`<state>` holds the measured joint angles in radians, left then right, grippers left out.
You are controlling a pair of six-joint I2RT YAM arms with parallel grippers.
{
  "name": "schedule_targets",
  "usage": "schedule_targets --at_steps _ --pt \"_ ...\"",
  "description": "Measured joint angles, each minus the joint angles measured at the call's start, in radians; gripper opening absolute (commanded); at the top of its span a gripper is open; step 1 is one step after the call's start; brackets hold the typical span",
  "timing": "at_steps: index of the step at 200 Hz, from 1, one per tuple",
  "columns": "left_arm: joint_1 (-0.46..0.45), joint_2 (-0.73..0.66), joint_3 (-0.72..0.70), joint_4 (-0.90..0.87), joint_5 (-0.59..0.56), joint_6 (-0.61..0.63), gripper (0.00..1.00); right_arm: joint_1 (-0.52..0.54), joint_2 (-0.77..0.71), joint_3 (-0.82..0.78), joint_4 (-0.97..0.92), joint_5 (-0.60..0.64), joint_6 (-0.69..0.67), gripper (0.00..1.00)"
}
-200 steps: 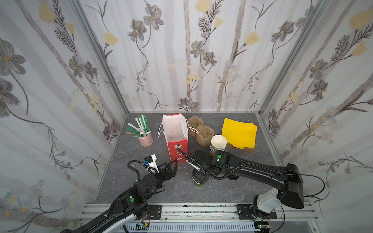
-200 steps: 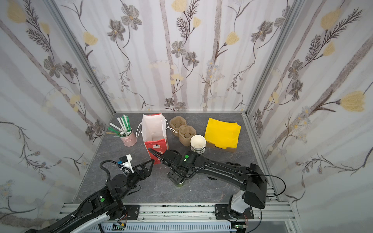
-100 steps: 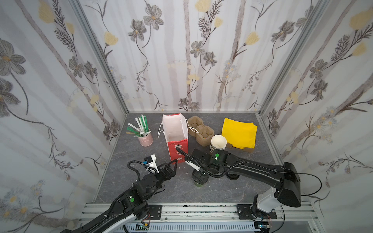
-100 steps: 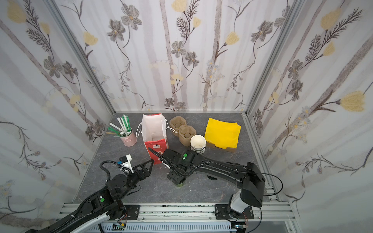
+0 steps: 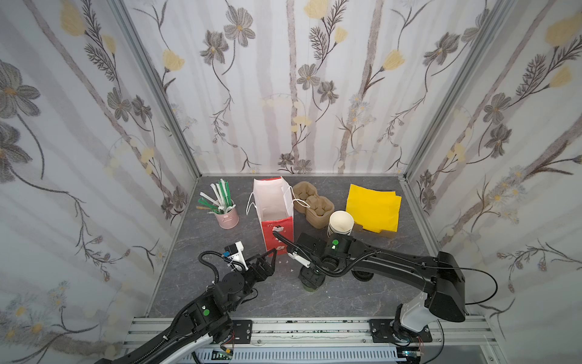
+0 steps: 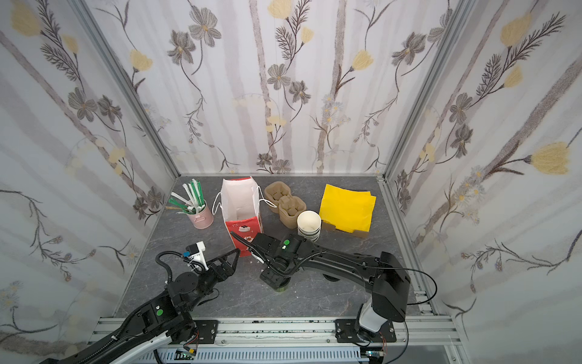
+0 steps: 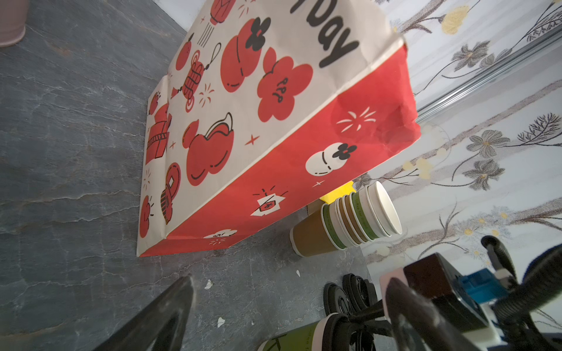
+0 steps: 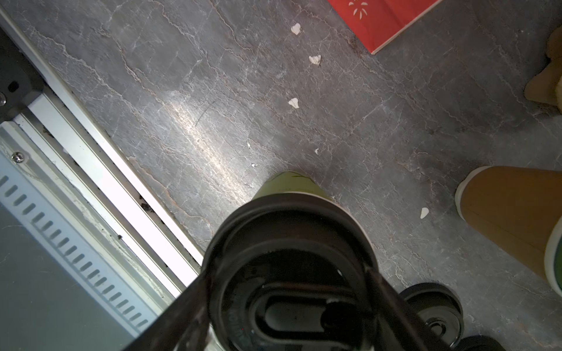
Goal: Pack a coffee takeout order
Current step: Close the lid on the coffee cup.
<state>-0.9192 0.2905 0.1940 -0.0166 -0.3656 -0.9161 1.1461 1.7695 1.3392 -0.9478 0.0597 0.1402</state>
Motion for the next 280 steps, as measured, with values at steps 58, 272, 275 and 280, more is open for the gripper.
schedule_targets --at_steps 58,272,275,280 --pt "0.001 0.000 -0.003 -0.003 0.001 0.000 1.00 0.000 0.008 -0.002 0.008 0.014 -0.003 0.75" --pt "0.018 0.123 -0.015 -0.010 0.386 -0.151 0.86 -0.008 -0.073 -0.146 0.158 0.000 -0.030 0.73" --pt "0.018 0.125 -0.015 -0.010 0.391 -0.154 0.85 -0.008 -0.075 -0.148 0.159 0.000 -0.031 0.73" --pt "0.020 0.130 -0.015 -0.010 0.405 -0.159 0.83 -0.008 -0.080 -0.154 0.164 -0.001 -0.035 0.73"
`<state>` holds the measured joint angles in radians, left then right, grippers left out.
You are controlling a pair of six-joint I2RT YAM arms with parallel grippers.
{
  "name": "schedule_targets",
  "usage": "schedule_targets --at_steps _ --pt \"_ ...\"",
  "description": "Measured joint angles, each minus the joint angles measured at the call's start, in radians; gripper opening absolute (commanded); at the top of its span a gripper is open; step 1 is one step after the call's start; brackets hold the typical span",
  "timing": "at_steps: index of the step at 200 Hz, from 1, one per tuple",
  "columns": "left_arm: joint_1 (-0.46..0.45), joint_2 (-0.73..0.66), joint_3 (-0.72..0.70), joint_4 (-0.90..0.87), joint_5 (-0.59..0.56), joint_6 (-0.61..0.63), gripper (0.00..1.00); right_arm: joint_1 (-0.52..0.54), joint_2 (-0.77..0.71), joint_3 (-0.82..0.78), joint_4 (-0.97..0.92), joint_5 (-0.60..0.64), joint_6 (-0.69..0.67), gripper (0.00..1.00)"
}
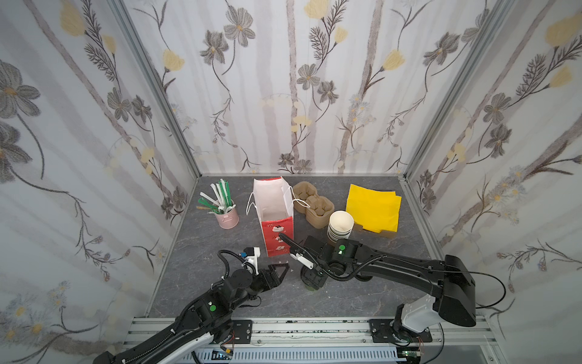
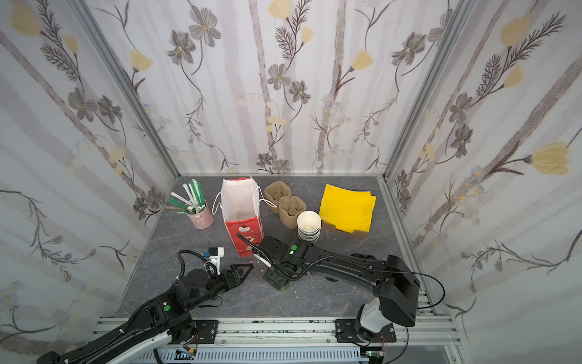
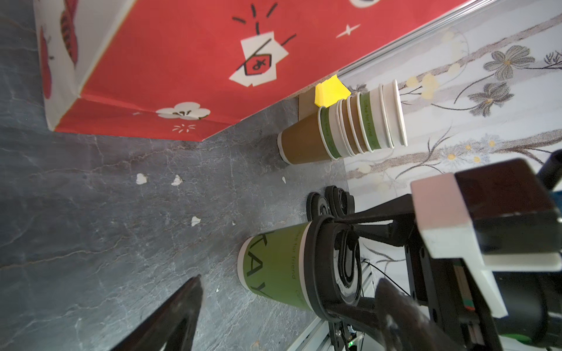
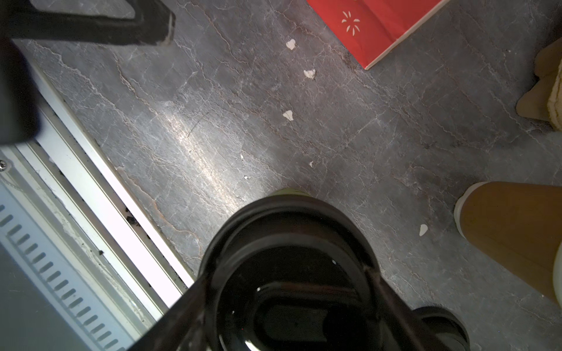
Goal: Pack a coffee takeout order
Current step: Close the lid on the coffee cup.
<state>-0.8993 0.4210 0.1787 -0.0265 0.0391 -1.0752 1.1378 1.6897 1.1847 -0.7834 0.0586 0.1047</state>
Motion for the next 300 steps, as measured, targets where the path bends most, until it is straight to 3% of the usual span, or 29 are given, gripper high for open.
schedule_targets --at_steps 25,78,130,220,300 --pt "0.004 0.038 0.000 0.020 0.071 -0.010 0.80 -0.003 -0.020 -0.027 0.025 -0.003 -0.008 0.73" --pt "0.015 0.210 0.020 0.158 0.224 -0.035 0.86 -0.006 -0.061 -0.085 0.079 -0.008 -0.010 0.76" --pt "0.053 0.397 0.051 0.301 0.342 -0.053 0.85 -0.006 -0.066 -0.092 0.106 -0.009 -0.013 0.79" --pt "0.072 0.538 0.082 0.383 0.416 -0.052 0.76 -0.006 -0.087 -0.117 0.126 -0.012 -0.016 0.79" --pt "0.079 0.645 0.098 0.427 0.455 -0.024 0.56 -0.006 -0.094 -0.123 0.135 -0.014 -0.016 0.79"
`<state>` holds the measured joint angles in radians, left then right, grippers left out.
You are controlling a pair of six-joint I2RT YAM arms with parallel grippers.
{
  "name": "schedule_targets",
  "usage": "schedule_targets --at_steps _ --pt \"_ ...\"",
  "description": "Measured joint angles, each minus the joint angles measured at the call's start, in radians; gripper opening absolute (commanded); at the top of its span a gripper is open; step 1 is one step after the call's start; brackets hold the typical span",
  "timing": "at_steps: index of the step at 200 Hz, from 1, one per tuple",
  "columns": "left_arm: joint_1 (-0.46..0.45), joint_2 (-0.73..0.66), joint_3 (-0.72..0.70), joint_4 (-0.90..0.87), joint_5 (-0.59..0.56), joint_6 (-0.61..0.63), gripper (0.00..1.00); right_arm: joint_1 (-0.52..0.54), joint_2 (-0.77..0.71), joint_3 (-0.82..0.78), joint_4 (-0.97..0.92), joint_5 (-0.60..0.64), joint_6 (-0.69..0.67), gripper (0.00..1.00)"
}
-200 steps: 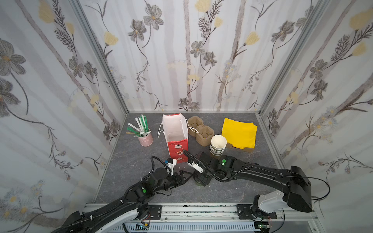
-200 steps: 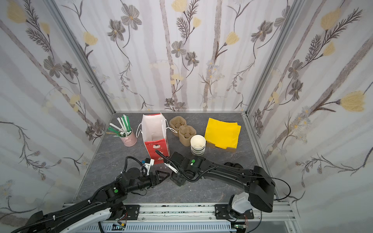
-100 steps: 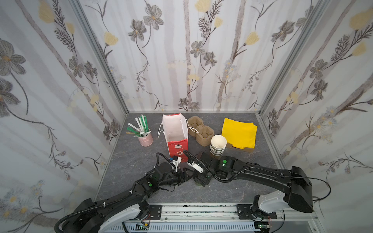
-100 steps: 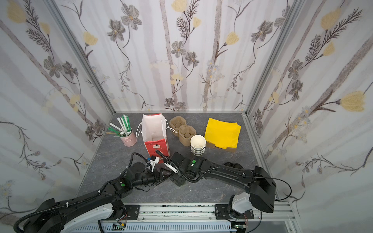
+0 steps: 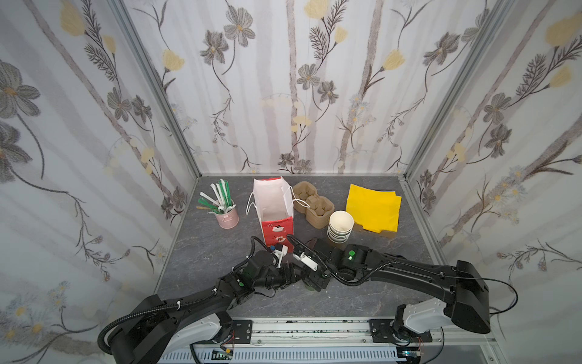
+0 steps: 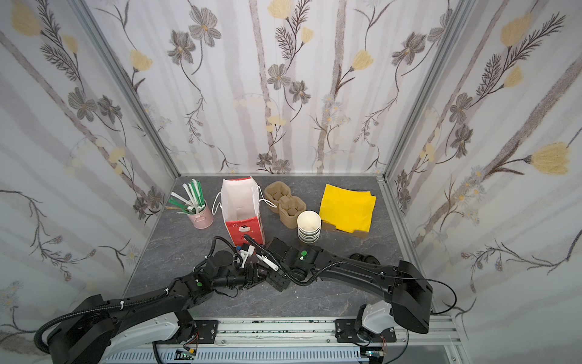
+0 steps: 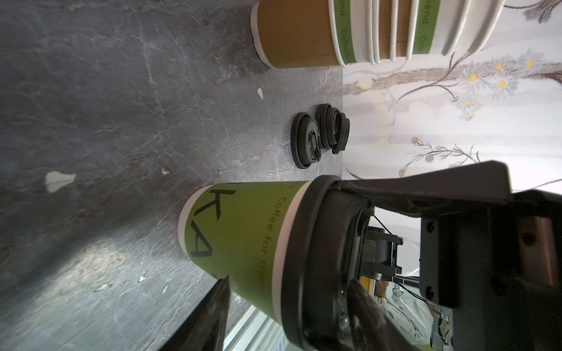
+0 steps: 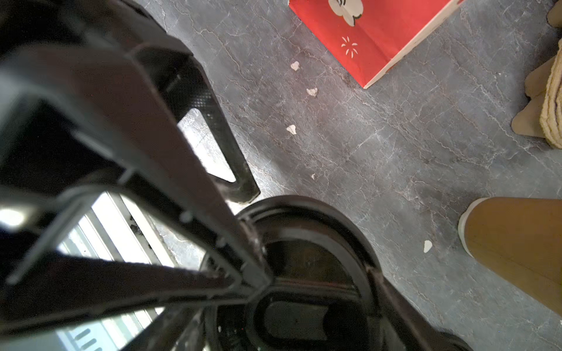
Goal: Pack a coffee takeout order
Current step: Close the lid on the coffee cup.
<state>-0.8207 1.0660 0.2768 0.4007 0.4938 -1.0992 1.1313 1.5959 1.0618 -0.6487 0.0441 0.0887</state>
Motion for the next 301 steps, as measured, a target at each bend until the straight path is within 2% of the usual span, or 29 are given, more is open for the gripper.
schedule_targets --at_steps 17,62,105,158,192,231,266,301 --pt "0.001 0.008 0.000 0.015 0.006 0.004 0.54 0.000 -0.003 -0.003 0.000 -0.001 0.000 0.80" --pt "0.003 0.020 -0.008 0.045 0.020 0.008 0.49 0.000 -0.031 -0.009 -0.003 -0.034 0.007 0.89" --pt "0.003 0.021 -0.011 0.059 0.018 0.008 0.49 0.002 -0.058 -0.009 -0.045 -0.064 0.008 0.99" --pt "0.004 0.021 -0.012 0.059 0.019 0.008 0.49 0.000 -0.167 0.058 -0.074 -0.064 0.058 0.99" --pt "0.004 0.018 -0.013 0.057 0.019 0.008 0.55 -0.002 -0.336 -0.027 -0.006 -0.064 0.216 0.82" --pt "0.004 0.011 -0.013 0.043 0.023 0.019 0.56 -0.005 -0.611 -0.352 0.257 -0.064 0.581 0.60" --pt "0.004 0.015 -0.013 0.043 0.033 0.019 0.55 -0.012 -0.801 -0.587 0.429 -0.037 0.864 0.54" --pt "0.004 0.023 -0.007 0.043 0.035 0.022 0.55 -0.045 -0.846 -0.658 0.531 -0.045 0.991 0.46"
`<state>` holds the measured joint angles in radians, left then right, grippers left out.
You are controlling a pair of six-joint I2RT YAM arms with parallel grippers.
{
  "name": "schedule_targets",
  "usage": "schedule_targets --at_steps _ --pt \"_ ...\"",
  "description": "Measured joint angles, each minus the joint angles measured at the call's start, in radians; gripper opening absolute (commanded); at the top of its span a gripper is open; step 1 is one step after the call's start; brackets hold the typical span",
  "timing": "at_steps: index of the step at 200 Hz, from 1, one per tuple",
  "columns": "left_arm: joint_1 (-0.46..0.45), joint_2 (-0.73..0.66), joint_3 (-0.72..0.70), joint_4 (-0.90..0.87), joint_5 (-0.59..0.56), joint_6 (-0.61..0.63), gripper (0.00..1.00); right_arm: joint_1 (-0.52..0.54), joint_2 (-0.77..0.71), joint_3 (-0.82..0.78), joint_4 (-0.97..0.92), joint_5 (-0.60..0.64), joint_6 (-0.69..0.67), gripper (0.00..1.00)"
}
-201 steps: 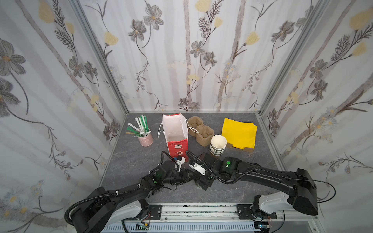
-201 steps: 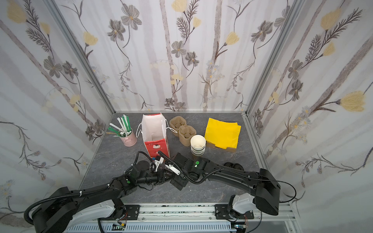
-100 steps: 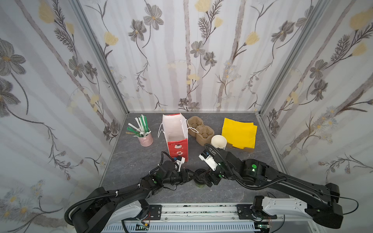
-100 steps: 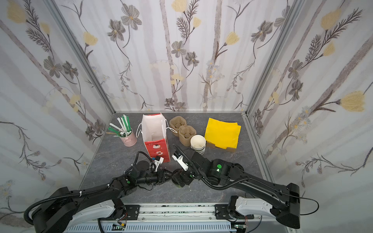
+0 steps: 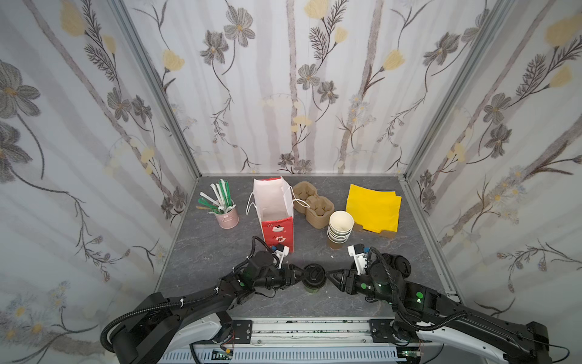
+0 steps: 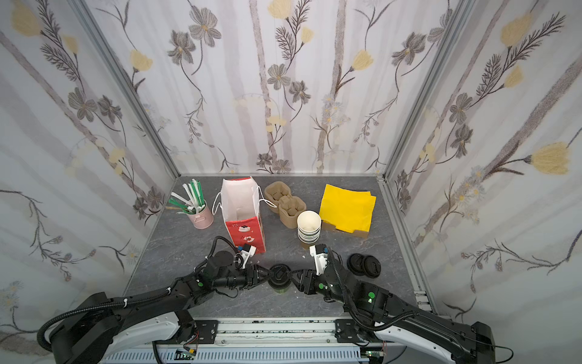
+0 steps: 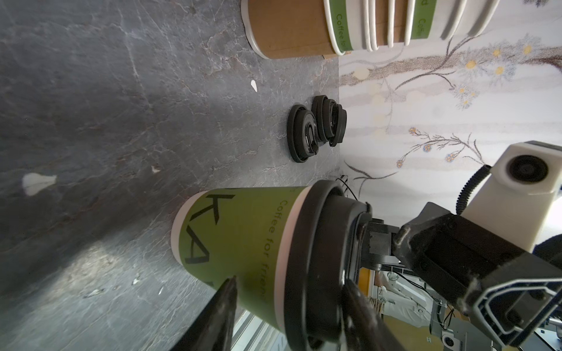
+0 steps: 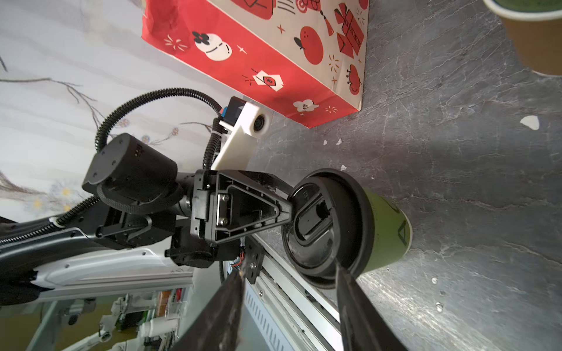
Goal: Pack a coffee takeout order
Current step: Close the lid on the coffee cup.
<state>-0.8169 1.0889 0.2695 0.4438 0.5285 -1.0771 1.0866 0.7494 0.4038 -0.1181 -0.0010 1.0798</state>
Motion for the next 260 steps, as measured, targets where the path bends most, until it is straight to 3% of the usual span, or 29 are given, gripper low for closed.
schedule_targets --at_steps 53,84,162,197,224,260 --pt "0.000 0.013 0.015 -0.005 0.000 0.000 0.55 -0.045 0.090 -0.011 0.035 -0.063 0.033 0.44" --pt "0.000 0.021 0.020 -0.006 0.004 0.001 0.55 -0.063 0.128 -0.012 0.035 -0.095 0.024 0.52" --pt "0.000 0.031 0.023 -0.002 0.011 0.001 0.54 -0.105 0.168 -0.060 0.054 -0.138 0.024 0.45" --pt "0.000 0.031 0.023 -0.002 0.007 0.001 0.53 -0.111 0.187 -0.060 0.079 -0.161 0.029 0.47" --pt "0.000 0.031 0.022 -0.002 0.007 0.001 0.53 -0.111 0.165 -0.023 0.064 -0.175 0.022 0.51" --pt "0.000 0.030 0.020 0.000 0.006 0.002 0.52 -0.141 0.063 -0.042 0.072 -0.138 0.034 0.44"
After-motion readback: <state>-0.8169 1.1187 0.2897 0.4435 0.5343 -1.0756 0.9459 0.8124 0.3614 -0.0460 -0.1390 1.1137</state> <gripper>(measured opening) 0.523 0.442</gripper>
